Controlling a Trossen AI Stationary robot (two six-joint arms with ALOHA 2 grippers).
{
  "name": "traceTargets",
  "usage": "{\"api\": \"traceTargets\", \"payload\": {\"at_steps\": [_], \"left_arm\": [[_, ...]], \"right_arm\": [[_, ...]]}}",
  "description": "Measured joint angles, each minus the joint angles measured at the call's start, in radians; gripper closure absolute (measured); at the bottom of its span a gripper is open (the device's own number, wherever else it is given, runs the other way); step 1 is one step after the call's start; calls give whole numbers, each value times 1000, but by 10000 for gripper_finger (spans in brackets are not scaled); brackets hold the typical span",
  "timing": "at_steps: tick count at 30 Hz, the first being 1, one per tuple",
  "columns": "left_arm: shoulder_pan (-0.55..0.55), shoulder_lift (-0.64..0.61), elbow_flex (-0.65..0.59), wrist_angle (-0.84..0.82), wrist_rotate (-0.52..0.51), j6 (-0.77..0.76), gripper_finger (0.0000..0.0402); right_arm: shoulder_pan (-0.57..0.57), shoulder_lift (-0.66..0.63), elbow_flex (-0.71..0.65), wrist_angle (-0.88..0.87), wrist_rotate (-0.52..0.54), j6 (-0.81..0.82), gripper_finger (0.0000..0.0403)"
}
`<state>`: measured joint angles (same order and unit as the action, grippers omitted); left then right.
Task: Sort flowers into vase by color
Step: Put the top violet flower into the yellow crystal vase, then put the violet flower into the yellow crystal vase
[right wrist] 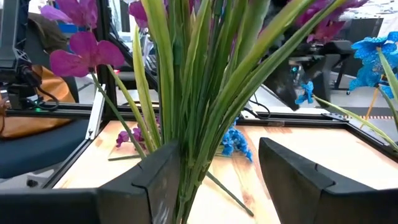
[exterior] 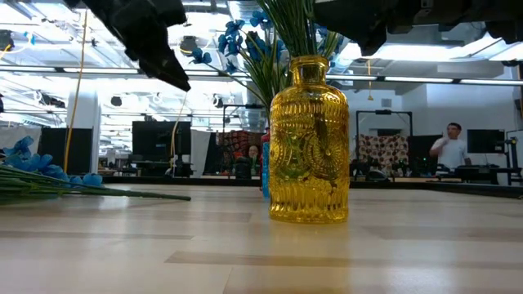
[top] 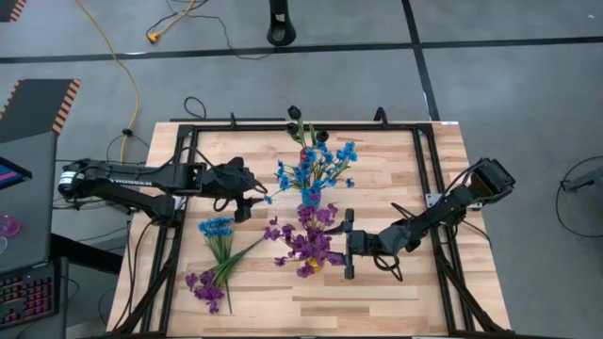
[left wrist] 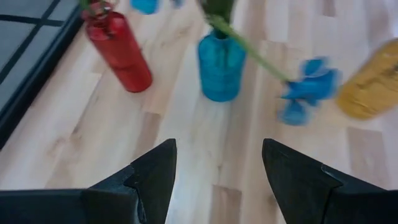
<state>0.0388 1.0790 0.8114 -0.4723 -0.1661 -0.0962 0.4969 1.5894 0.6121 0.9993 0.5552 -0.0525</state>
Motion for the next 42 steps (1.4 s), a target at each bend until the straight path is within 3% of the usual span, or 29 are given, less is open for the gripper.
{"api": "traceTargets", "payload": {"at_steps": [8,18,29,33,42], "left_arm": [[-147,0,31,-66,-3,-95,175],[-344,2,31,-116,-82,-362,175],[-464,2,31,-117,-110,-557,175],[-479,3,31,-116,-111,-581,175],[-479,3,31,-114,-134,-628,175]], "right_arm": [[1,0,0,-2,24,0,161],[1,0,0,-3,25,0,161],[15,-15,0,-22,26,3,161],[39,-79,0,-124,68,8,161],[47,-256,1,-491,84,194,161]]}}
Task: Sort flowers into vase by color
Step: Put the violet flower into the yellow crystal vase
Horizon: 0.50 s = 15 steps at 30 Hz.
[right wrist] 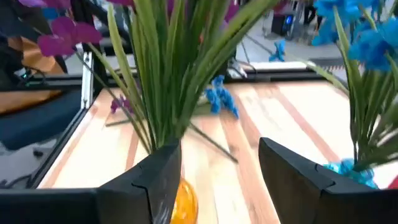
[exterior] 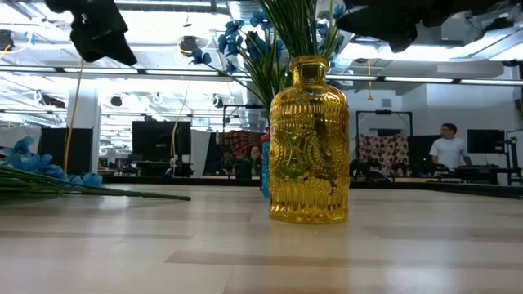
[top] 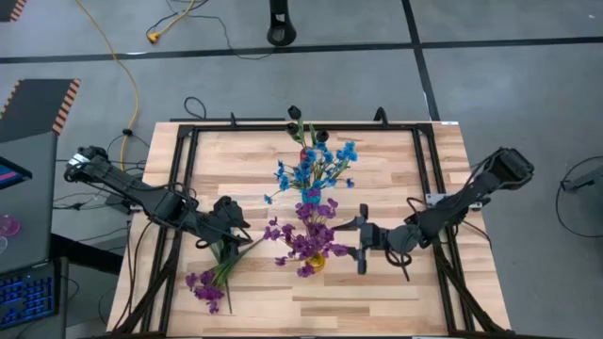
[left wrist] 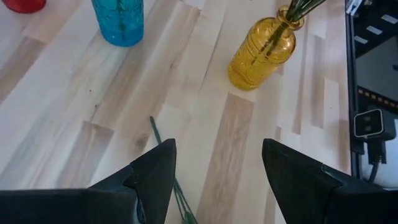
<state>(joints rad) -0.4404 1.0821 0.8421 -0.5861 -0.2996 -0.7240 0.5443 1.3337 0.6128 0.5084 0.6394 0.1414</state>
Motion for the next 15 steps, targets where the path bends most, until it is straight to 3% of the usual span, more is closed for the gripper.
{"api": "traceTargets", "payload": {"at_steps": [6,15], "left_arm": [[-36,32,0,-1,31,-25,175],[-66,224,0,-4,84,-78,175]], "right_arm": [[40,-95,0,-131,-9,17,161],[84,-180,0,-168,-9,17,161]]}}
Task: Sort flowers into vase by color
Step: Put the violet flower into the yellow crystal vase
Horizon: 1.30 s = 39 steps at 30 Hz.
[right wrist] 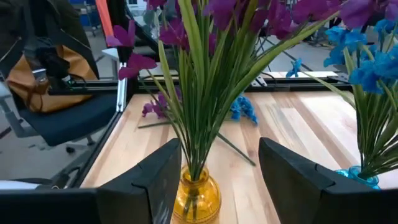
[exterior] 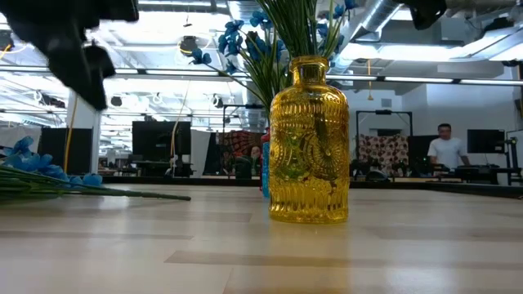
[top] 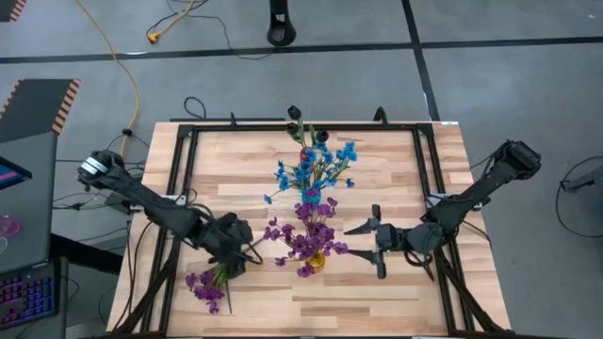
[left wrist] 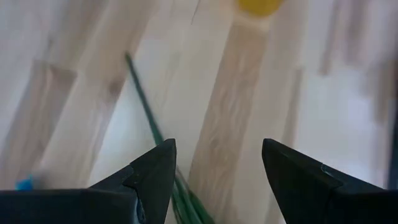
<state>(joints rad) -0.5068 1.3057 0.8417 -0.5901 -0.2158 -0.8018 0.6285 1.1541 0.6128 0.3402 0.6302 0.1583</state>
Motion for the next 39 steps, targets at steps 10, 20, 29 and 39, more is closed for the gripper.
{"api": "traceTargets", "payload": {"at_steps": [10,20,29,39], "left_arm": [[3,170,0,-49,27,-58,175],[9,264,0,-78,26,-99,175],[9,318,0,-71,54,-82,227],[9,312,0,-80,81,-84,368]], "right_arm": [[-3,-5,0,-34,0,0,161],[-3,-5,0,-49,0,2,161],[-3,-5,0,-49,-1,1,161],[-3,-5,0,-49,-1,-1,161]]}}
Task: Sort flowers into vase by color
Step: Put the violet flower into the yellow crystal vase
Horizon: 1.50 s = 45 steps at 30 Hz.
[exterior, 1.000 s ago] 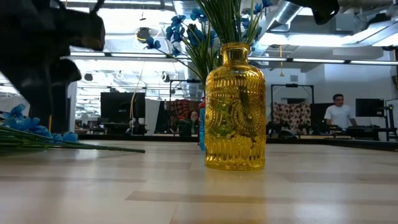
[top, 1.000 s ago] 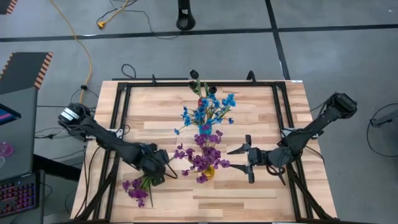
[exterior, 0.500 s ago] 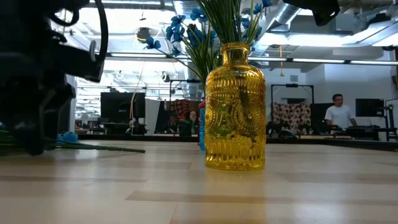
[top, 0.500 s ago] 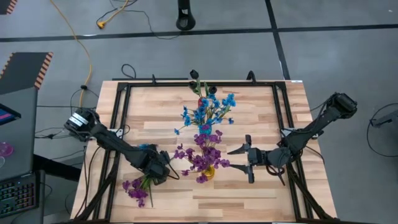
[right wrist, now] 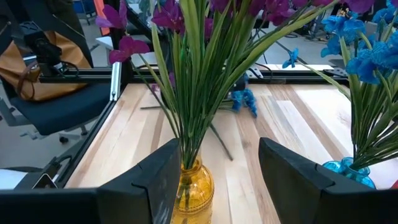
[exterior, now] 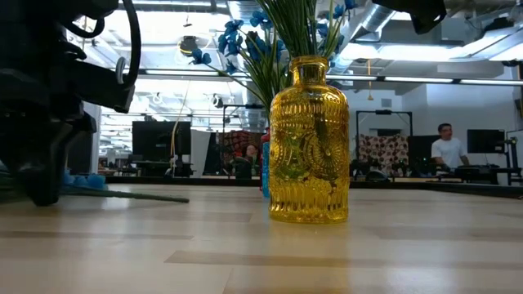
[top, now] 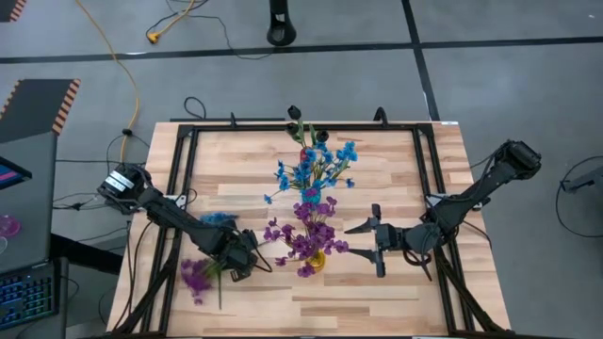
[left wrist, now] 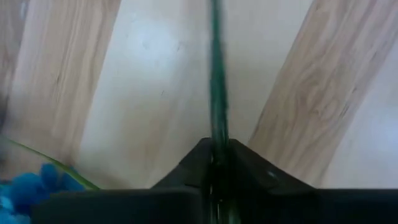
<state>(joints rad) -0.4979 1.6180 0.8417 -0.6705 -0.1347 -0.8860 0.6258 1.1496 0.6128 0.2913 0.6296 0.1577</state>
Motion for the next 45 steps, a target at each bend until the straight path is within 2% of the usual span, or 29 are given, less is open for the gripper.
{"api": "traceTargets", "payload": {"at_steps": [3,10,16,27,40,45], "left_arm": [[0,0,0,0,17,2,394],[0,-4,16,-28,30,2,390],[0,-5,117,-145,25,98,398],[0,-5,270,-169,23,520,396],[-8,-5,282,-169,21,1040,396],[-15,-4,307,-220,-38,1177,395]], "right_arm": [[0,0,0,0,0,0,161],[0,0,0,0,0,0,161],[0,0,0,0,0,1,161],[0,0,0,0,0,1,161],[0,0,0,0,0,1,161],[0,0,0,0,0,1,161]]}}
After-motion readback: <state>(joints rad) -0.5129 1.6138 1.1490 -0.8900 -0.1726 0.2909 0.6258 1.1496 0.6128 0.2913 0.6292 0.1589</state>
